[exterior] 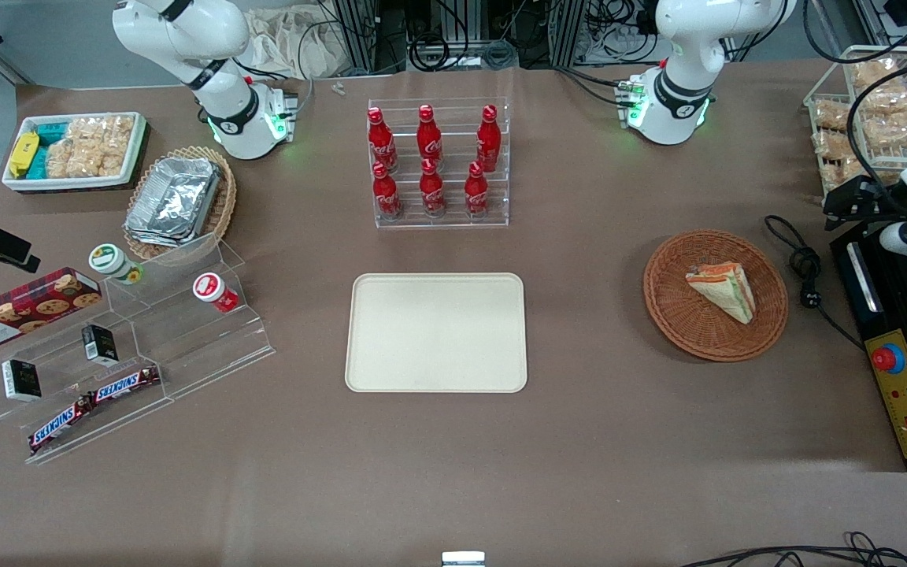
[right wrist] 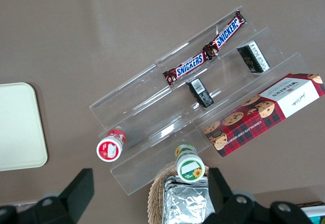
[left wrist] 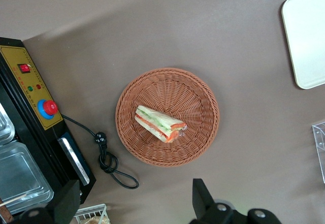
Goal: Place sandwich from basket to tray
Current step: 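Move the left gripper down over the wrapped sandwich in the wicker basket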
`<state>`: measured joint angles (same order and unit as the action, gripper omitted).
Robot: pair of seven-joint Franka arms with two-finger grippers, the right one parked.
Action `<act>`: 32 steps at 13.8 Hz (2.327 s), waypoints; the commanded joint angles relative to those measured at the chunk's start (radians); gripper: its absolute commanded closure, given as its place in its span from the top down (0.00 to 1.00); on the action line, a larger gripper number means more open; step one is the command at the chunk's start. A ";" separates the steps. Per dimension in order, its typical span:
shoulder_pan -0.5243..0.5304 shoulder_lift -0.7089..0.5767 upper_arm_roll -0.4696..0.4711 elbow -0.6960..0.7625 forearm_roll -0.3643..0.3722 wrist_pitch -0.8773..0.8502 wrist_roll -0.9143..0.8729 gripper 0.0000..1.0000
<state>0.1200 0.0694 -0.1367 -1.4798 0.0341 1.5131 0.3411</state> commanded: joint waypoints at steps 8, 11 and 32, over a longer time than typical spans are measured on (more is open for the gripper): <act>0.006 -0.014 0.006 -0.117 -0.010 0.034 -0.506 1.00; 0.020 -0.068 0.075 -0.261 -0.133 0.169 -0.718 1.00; 0.009 0.010 0.055 -0.787 -0.137 0.797 -1.423 1.00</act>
<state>0.1162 0.0945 -0.0831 -2.2391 -0.0967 2.2905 -1.0679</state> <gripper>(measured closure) 0.000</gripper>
